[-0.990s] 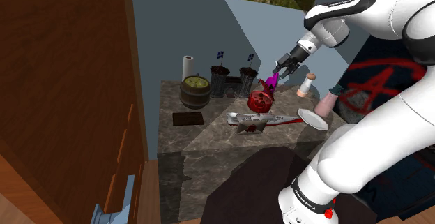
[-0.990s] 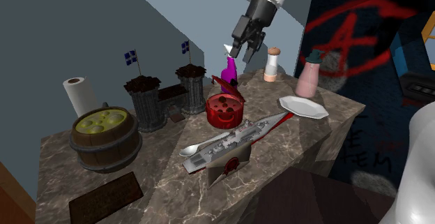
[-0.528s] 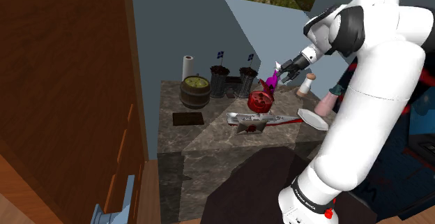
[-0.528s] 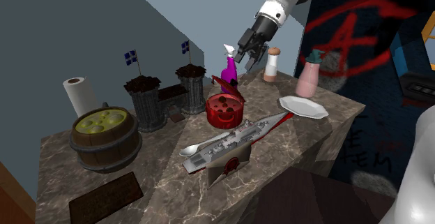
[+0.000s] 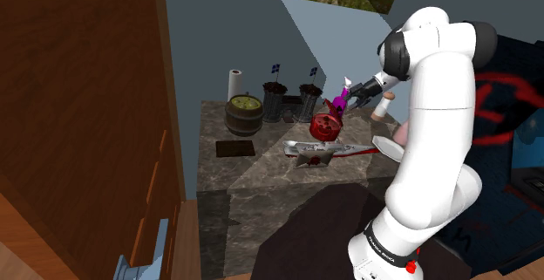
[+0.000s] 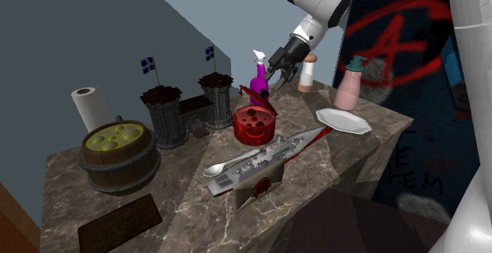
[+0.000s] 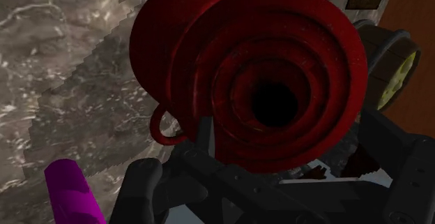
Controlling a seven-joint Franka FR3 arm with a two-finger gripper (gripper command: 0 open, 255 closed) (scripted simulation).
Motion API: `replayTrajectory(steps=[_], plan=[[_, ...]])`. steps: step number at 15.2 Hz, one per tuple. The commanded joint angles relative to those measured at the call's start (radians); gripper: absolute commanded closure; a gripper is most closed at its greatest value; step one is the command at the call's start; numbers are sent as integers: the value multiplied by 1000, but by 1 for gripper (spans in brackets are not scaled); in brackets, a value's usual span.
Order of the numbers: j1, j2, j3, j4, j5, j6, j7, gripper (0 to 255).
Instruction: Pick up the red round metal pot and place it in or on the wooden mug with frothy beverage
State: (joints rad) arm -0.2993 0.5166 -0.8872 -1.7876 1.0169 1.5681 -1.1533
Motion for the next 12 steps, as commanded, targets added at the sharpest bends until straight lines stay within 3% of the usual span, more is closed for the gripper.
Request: replayTrajectory(steps=[1, 12], plan=[[7, 5, 6, -13, 11, 15, -5, 0], [27, 10, 17, -41, 28, 49, -13, 0]])
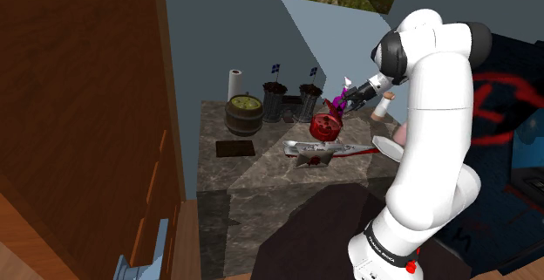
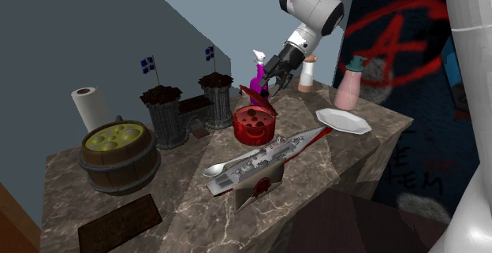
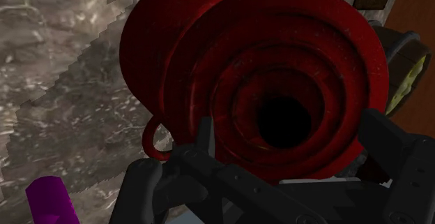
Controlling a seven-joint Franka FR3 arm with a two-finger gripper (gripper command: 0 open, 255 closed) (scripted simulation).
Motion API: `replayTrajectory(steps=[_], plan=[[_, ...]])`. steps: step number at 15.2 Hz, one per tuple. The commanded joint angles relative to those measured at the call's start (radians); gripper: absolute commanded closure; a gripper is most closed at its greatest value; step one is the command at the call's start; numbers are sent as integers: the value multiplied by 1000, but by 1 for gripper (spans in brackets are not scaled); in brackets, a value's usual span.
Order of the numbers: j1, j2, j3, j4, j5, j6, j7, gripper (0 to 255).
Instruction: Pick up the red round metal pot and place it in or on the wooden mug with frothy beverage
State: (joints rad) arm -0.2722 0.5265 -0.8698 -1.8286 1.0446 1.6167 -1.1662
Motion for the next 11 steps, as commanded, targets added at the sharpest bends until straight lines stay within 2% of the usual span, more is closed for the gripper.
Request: replayTrajectory(steps=[1, 11], plan=[[0, 0, 0, 0, 0, 0, 0, 255], [3, -8, -4, 2, -6, -5, 8, 255]])
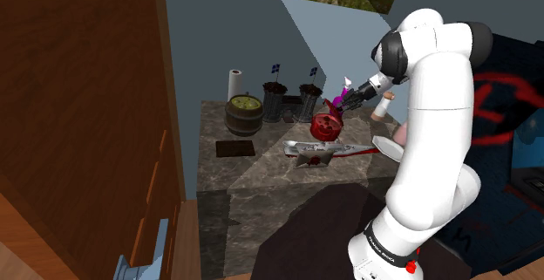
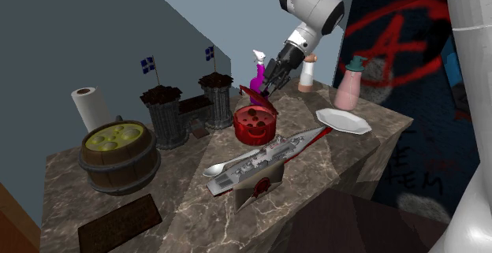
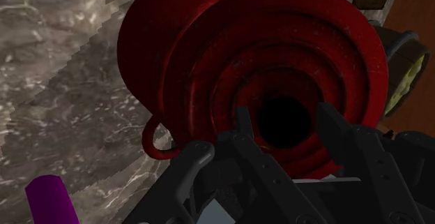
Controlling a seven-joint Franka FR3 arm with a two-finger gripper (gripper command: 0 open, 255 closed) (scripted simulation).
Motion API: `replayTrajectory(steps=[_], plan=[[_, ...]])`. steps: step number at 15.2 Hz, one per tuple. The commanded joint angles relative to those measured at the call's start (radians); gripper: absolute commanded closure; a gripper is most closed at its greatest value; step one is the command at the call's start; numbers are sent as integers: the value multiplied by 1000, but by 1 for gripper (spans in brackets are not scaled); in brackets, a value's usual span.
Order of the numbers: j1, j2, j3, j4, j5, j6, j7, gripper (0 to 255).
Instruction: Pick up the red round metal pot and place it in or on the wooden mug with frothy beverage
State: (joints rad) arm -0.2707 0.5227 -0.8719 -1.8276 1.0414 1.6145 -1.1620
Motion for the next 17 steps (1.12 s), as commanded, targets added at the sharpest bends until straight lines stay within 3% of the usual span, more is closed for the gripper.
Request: replayTrajectory(steps=[1, 17], plan=[[4, -13, -6, 4, -9, -7, 11, 255], [35, -125, -55, 78, -90, -94, 137, 255]])
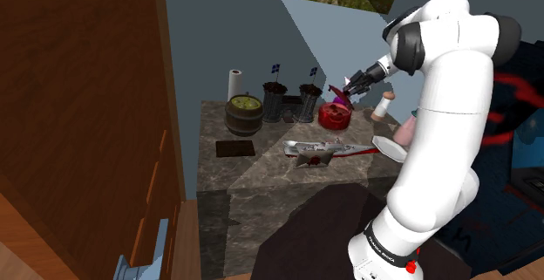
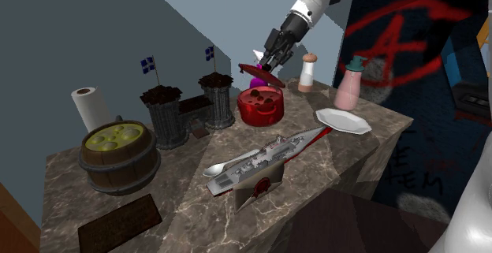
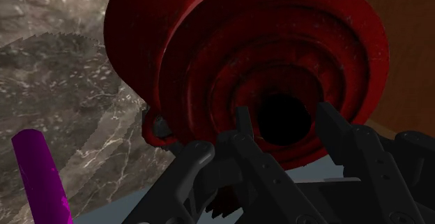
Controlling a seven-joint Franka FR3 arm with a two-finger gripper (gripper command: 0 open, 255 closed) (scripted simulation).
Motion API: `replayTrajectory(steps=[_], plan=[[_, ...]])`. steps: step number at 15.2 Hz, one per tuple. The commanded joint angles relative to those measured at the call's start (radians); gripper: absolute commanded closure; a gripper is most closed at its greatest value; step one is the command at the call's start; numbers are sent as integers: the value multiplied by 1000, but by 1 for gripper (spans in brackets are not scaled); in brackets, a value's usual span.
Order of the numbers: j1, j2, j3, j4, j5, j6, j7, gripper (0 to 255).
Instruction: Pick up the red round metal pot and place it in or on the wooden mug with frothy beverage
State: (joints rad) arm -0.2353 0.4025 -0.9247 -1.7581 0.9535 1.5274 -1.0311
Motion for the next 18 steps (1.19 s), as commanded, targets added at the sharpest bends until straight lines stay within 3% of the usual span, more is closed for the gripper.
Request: replayTrajectory(steps=[1, 18], plan=[[0, -10, -4, 15, -6, -13, 15, 255], [-7, -75, -26, 162, -47, -142, 149, 255]])
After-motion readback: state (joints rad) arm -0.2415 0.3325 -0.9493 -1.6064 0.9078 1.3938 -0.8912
